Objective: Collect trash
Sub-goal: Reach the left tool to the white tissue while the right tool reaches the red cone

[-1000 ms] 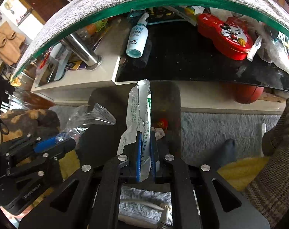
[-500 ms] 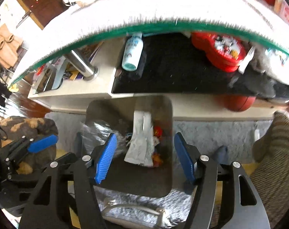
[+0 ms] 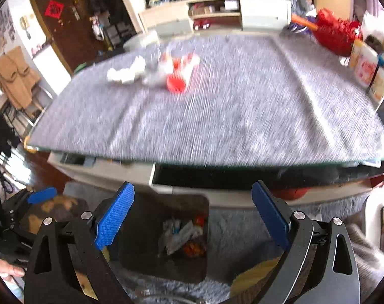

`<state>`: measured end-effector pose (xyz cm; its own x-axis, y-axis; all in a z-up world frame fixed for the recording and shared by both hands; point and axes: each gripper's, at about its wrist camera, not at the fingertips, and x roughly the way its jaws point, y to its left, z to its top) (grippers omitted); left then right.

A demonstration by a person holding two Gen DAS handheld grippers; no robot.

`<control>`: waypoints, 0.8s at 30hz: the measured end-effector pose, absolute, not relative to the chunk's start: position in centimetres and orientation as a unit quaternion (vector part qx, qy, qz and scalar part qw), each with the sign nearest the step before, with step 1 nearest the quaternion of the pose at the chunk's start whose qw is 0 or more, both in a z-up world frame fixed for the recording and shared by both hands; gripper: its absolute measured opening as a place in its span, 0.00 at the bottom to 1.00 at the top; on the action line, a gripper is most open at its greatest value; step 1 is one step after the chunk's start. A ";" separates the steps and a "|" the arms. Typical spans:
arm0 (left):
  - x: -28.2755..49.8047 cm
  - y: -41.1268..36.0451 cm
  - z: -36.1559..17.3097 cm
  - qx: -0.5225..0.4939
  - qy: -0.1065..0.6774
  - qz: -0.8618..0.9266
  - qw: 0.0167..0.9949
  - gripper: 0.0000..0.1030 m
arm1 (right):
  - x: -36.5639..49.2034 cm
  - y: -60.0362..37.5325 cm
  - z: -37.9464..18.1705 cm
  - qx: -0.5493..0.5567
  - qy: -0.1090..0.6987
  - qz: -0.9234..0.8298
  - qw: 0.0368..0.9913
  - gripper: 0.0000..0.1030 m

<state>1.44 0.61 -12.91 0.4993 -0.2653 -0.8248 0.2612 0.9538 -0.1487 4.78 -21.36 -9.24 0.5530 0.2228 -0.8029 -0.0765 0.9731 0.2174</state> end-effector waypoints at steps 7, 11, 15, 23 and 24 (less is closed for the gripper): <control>3.8 1.2 -9.4 0.011 0.432 -0.136 0.891 0.92 | 7.1 -21.8 -6.9 0.070 0.432 0.081 0.895 0.92; 5.5 1.1 -8.3 0.016 0.422 -0.133 0.897 0.92 | 8.8 -21.0 -6.0 0.059 0.416 0.090 0.903 0.92; 7.6 1.1 -7.4 0.032 0.415 -0.122 0.901 0.92 | 10.8 -20.4 -5.5 0.052 0.409 0.089 0.907 0.92; 13.2 2.1 -7.4 0.008 0.435 -0.110 0.893 0.92 | 15.7 -20.7 -7.3 0.102 0.430 0.086 0.893 0.92; 13.7 2.1 -7.5 0.009 0.437 -0.108 0.893 0.92 | 16.3 -20.5 -7.6 0.098 0.433 0.087 0.892 0.91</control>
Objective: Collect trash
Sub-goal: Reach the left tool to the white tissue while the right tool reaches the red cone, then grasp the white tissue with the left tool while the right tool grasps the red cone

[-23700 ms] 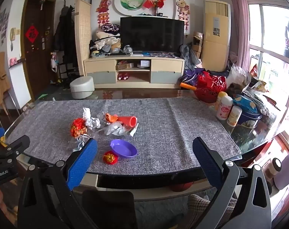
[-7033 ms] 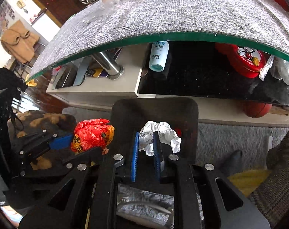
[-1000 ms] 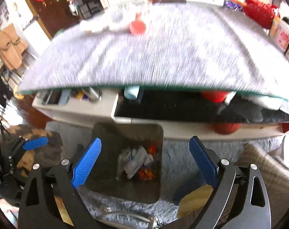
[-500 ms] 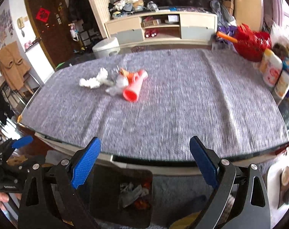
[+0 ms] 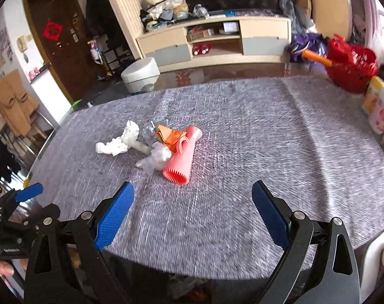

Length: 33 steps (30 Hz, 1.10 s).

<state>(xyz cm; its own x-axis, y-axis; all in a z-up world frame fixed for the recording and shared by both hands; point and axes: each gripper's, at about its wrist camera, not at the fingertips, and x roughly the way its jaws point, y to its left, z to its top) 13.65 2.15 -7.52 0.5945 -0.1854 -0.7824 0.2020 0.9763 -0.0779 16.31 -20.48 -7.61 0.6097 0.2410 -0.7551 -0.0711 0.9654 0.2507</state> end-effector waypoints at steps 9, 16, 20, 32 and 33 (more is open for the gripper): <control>18.5 2.9 -9.5 0.008 0.464 -0.102 0.880 0.92 | 20.0 -18.7 -10.7 0.108 0.456 0.113 0.876 0.48; 21.1 2.1 -10.8 0.008 0.473 -0.113 0.874 0.84 | 21.2 -17.7 -11.9 0.097 0.474 0.108 0.868 0.43; 22.9 1.7 -11.7 0.004 0.477 -0.122 0.870 0.69 | 21.7 -18.1 -12.7 0.066 0.488 0.069 0.868 0.43; 26.7 1.6 -13.8 -0.004 0.490 -0.139 0.860 0.18 | 22.6 -20.1 -13.6 0.087 0.478 0.081 0.870 0.38; 26.7 1.5 -13.8 -0.002 0.491 -0.139 0.860 0.12 | 22.6 -20.2 -13.6 0.089 0.478 0.082 0.870 0.38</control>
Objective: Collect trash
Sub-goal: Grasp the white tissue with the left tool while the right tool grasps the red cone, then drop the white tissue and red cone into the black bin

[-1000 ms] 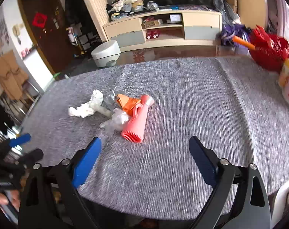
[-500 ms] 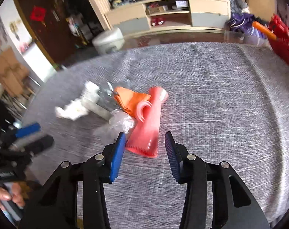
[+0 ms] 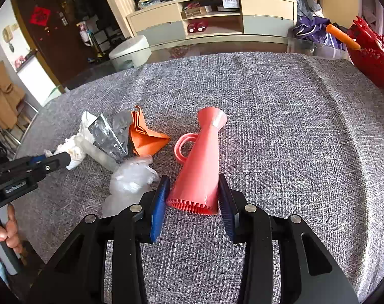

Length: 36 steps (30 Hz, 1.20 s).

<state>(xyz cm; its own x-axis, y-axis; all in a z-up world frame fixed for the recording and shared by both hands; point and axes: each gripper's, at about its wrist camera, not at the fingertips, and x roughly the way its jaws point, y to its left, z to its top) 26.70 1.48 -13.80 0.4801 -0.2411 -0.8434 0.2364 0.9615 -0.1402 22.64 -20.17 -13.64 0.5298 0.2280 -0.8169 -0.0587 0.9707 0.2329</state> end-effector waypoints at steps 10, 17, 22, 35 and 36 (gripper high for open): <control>24.3 1.2 -11.5 0.019 0.471 -0.121 0.874 0.04 | 21.4 -21.1 -11.4 0.087 0.461 0.091 0.879 0.37; 20.5 1.4 -6.6 0.017 0.424 -0.116 0.898 0.04 | 18.2 -21.2 -7.3 0.084 0.427 0.090 0.896 0.37; 16.3 0.7 -3.4 0.033 0.399 -0.118 0.909 0.04 | 15.3 -20.8 -4.7 0.073 0.409 0.086 0.906 0.37; 6.0 -0.2 -1.0 0.039 0.375 -0.125 0.918 0.04 | 5.8 -20.2 -1.5 0.063 0.382 0.104 0.916 0.37; 5.1 -0.3 -1.2 0.040 0.375 -0.129 0.917 0.04 | 5.1 -20.0 -1.6 0.063 0.384 0.109 0.915 0.37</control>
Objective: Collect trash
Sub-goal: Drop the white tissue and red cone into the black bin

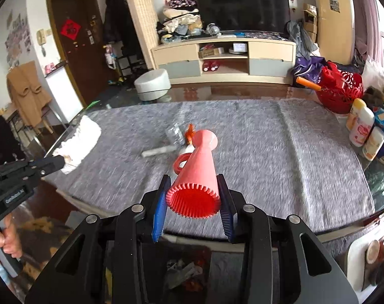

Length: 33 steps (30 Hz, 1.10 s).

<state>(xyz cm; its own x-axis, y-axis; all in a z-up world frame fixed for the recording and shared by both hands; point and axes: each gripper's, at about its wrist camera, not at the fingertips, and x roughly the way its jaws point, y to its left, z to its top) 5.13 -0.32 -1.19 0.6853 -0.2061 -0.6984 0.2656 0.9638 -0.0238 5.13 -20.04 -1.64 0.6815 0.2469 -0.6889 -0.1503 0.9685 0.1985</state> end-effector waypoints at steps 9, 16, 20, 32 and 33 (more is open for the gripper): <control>-0.3 -1.2 -5.9 0.035 0.411 -0.156 0.898 0.04 | 0.1 -18.0 -5.4 0.051 0.419 0.140 0.896 0.36; -2.4 -1.4 -12.3 0.020 0.478 -0.166 0.862 0.04 | -1.8 -17.2 -9.5 0.065 0.459 0.146 0.874 0.36; -2.9 -1.8 -15.8 0.015 0.513 -0.167 0.842 0.04 | -2.3 -17.1 -12.4 0.074 0.487 0.139 0.859 0.36; -2.3 -2.9 -21.6 0.025 0.569 -0.169 0.805 0.04 | -1.5 -16.7 -19.4 0.095 0.552 0.126 0.819 0.36; -2.3 -2.9 -21.8 0.025 0.570 -0.169 0.803 0.04 | -1.2 -16.7 -19.5 0.096 0.554 0.126 0.817 0.36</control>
<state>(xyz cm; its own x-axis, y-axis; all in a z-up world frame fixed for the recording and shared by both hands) -2.27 -2.94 -21.77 0.2922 -0.2435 -0.9248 0.3007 0.9414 -0.1529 -1.25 -16.73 -19.51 0.3540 0.3123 -0.8816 -0.0986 0.9498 0.2968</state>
